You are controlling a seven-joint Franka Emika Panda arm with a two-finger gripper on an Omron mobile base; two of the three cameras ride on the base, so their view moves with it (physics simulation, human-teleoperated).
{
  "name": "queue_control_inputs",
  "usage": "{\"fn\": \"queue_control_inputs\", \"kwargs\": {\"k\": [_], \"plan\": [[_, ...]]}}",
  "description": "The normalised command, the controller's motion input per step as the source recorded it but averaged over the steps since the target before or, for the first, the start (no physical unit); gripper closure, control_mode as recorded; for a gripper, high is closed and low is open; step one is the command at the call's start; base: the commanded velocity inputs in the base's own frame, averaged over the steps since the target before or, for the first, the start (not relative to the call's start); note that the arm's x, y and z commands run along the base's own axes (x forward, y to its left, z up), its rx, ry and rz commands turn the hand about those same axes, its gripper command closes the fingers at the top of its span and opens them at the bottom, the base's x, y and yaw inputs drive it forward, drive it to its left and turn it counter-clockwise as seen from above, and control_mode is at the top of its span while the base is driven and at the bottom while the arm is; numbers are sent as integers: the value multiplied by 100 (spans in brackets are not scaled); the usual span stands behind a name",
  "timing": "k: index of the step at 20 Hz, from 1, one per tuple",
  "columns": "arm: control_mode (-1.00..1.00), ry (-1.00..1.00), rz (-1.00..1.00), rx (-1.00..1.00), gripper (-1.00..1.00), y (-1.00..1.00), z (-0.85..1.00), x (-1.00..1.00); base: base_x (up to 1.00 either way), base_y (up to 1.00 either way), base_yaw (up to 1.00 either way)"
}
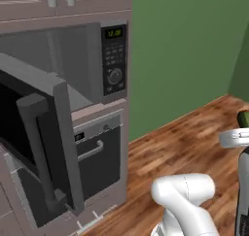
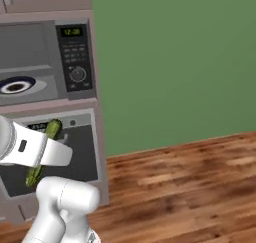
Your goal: Pick the squash from the counter and place it in the microwave. Then turn on the microwave.
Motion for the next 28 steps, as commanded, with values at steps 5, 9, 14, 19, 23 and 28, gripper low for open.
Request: {"fn": "queue_control_inputs", "kwargs": {"k": [5,9,14,19,23,28], "plan": [[100,0,0,0,100,0,0,0,-7,-11,60],[100,0,0,0,100,0,0,0,-2,-11,60],[100,0,0,0,100,0,0,0,0,-7,58],[100,0,0,0,100,0,0,0,1,-5,46],[100,0,0,0,100,0,0,0,3,-29,38],[100,0,0,0,100,0,0,0,10,-30,34]]}}
